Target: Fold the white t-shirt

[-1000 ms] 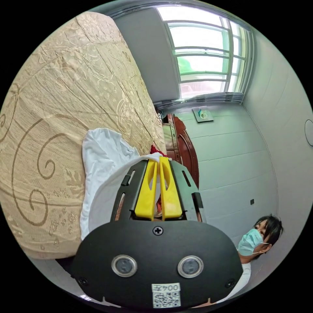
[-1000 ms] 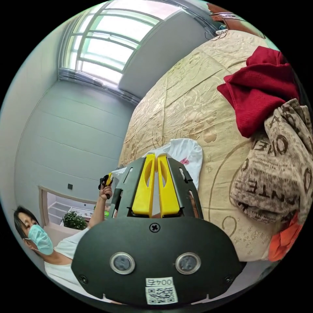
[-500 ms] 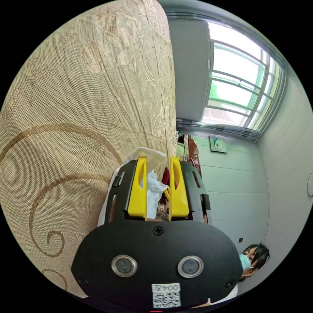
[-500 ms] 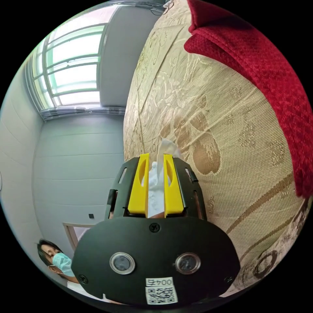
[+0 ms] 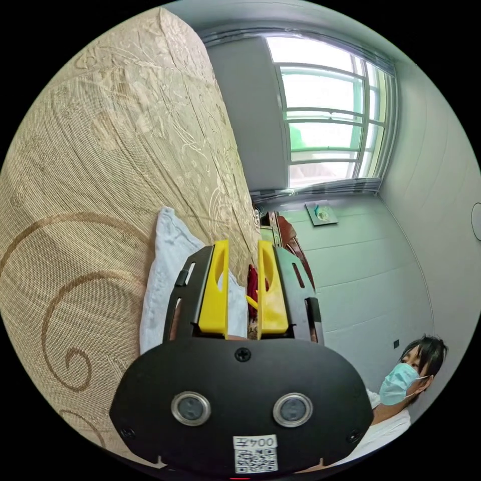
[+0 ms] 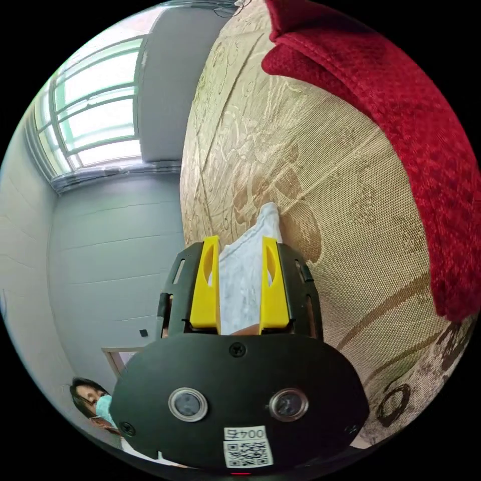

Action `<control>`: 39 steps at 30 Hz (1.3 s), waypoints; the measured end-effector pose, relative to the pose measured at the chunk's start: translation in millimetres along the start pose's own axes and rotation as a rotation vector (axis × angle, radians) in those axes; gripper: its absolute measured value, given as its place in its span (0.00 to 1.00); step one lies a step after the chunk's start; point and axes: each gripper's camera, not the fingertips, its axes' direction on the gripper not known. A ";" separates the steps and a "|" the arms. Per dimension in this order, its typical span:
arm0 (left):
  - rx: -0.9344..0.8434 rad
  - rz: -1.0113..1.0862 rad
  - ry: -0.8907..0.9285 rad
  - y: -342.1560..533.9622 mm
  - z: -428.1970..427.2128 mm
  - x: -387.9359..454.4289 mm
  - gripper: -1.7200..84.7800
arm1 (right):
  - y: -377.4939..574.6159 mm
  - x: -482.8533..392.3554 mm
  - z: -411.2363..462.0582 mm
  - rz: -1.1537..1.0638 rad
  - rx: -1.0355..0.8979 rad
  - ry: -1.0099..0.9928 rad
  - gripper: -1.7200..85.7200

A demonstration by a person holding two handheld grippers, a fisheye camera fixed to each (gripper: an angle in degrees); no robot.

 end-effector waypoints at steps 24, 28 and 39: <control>-0.217 0.303 -0.503 259.6 -27.3 -11.1 0.03 | 452.6 -70.9 97.0 -0.824 0.032 1.079 0.06; -0.106 0.325 -0.427 261.0 -67.5 14.3 0.03 | 459.8 -69.3 -11.0 -0.642 0.209 0.739 0.06; 0.250 -0.139 -0.156 303.8 -176.6 -63.5 0.08 | 484.7 58.4 -120.8 -0.171 0.294 0.115 0.13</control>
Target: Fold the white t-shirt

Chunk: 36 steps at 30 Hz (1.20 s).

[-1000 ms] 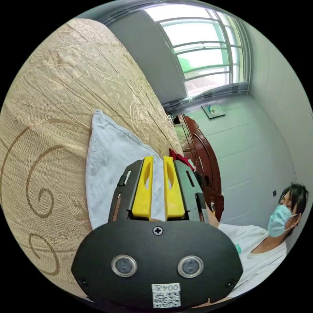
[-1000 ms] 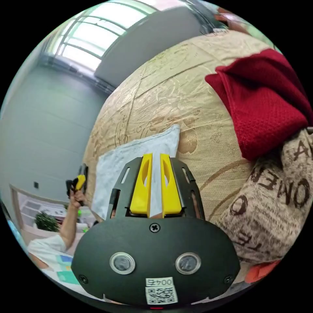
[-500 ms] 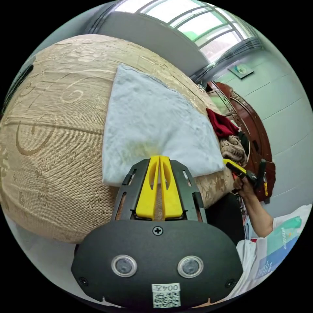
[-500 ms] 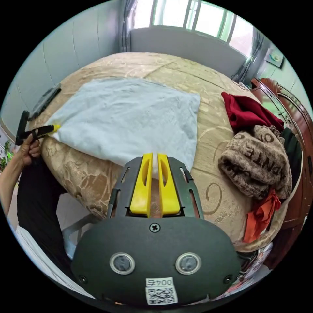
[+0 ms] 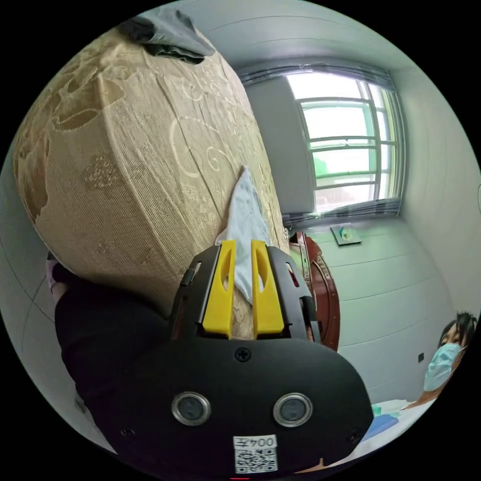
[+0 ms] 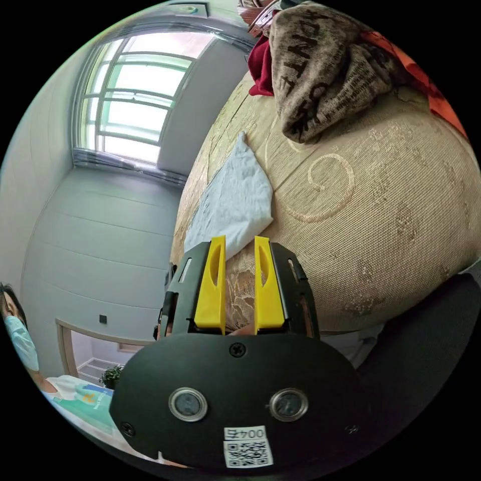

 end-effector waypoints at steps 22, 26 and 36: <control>-0.023 -0.031 -0.086 -11.5 -11.6 -28.1 0.13 | -16.7 34.9 -57.8 0.147 0.056 -0.056 0.16; -0.009 -0.037 -0.071 -10.1 -5.3 -33.9 0.13 | -24.1 28.3 -50.6 0.160 0.055 -0.066 0.16; -0.005 -0.005 -0.138 4.1 6.8 -32.0 0.06 | -36.1 -11.8 -34.3 0.134 0.052 0.057 0.06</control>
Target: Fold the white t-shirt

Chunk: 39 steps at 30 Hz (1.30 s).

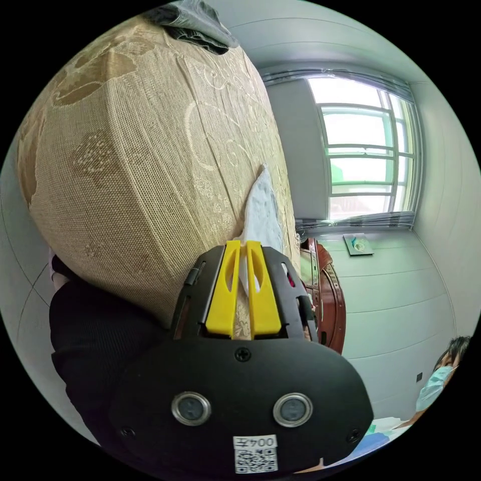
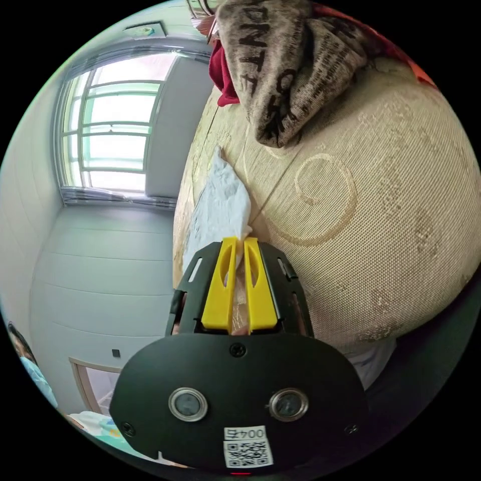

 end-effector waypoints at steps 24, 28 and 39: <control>-0.165 0.891 -0.596 137.0 168.1 152.3 0.03 | 121.0 -223.7 140.0 -0.878 -0.028 0.803 0.05; -0.325 0.967 -0.715 165.9 226.8 136.9 0.03 | 135.2 -214.0 180.4 -0.926 -0.109 0.851 0.06; -0.336 1.077 -0.357 232.2 255.8 182.4 0.03 | 86.5 -190.0 80.6 -0.545 -0.076 0.424 0.08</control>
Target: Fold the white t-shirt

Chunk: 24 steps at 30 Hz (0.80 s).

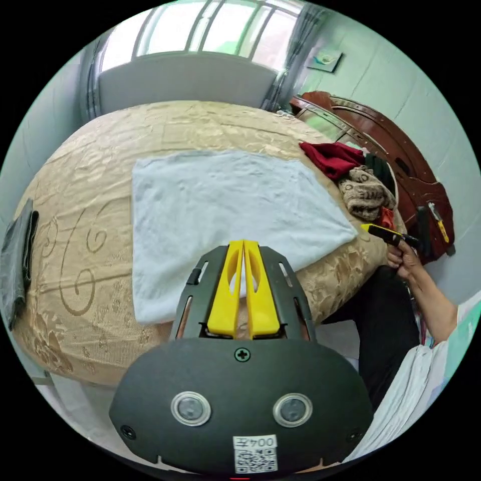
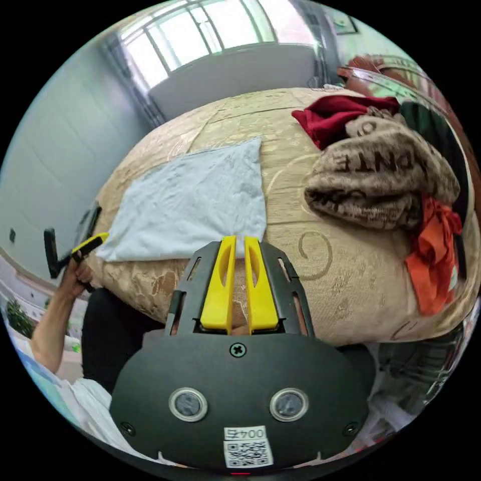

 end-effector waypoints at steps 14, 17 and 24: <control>-0.229 0.421 -0.001 -31.2 156.2 199.2 0.03 | 12.6 39.6 39.0 -0.042 -0.184 0.203 0.02; -0.273 0.421 -0.012 -28.6 178.8 209.2 0.03 | 8.8 32.4 54.0 -0.123 -0.225 0.288 0.01; -0.251 0.394 0.070 -27.0 205.1 214.2 0.03 | 13.0 61.1 56.7 -0.242 -0.214 0.267 0.01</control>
